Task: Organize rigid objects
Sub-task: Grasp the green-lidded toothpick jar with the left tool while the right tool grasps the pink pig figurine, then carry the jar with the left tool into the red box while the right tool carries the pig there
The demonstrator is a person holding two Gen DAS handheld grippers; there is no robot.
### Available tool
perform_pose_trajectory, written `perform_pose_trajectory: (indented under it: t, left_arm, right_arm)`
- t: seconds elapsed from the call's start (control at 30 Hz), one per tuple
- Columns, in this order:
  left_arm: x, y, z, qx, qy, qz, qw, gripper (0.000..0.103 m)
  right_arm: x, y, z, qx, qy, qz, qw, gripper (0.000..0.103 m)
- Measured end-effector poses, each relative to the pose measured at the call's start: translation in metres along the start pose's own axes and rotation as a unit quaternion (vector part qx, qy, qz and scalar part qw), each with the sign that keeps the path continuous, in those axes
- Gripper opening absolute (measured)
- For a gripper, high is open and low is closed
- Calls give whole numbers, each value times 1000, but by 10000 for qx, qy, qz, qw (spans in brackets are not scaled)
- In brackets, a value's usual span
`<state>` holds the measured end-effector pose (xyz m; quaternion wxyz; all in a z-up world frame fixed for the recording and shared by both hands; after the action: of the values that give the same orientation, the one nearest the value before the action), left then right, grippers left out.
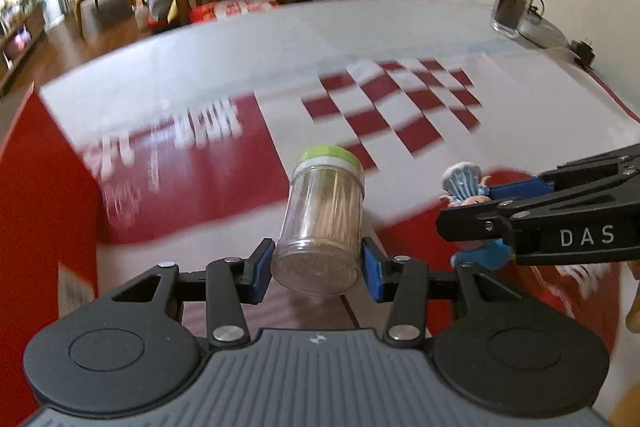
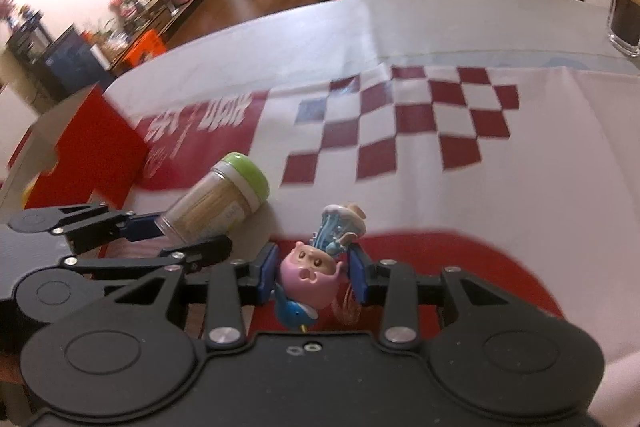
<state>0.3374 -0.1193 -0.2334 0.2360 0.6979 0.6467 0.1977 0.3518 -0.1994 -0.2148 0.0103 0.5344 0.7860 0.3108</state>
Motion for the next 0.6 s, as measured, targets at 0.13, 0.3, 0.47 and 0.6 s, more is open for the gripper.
perform_pose_trajectory:
  t: [0.13,0.3,0.47,0.6]
  left_arm:
    - [-8,-19,-12,84,-81,-37,9999,45]
    - [-11,-28,-13,206,-11,-9,9998,45]
    - [-14,-26,-8,327,-40,113,9994,47]
    - [-17,-15,-2,327,-68,245,9991,53]
  right_arm:
    - [7,-20,-5,204,20,-217,9996,37]
    - [10,-33,-5,315,-41,-348,9989,37]
    - [11,-34,-6,254,-66,-351,9990,37]
    - [9,-35,-6,252,-40,-313,9992,37]
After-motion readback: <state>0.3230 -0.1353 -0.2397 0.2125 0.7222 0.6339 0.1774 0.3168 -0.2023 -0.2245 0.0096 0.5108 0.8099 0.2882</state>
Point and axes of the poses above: each gripper's, at about its wrist camera, not at the fingertips, and z roughly the way its jaws point, x to its left, y to its top, the point moved 7 cm from there along z, roughly the way its jaws point, and after that the axes turned 1 degree about y, right-handed, at the moved point
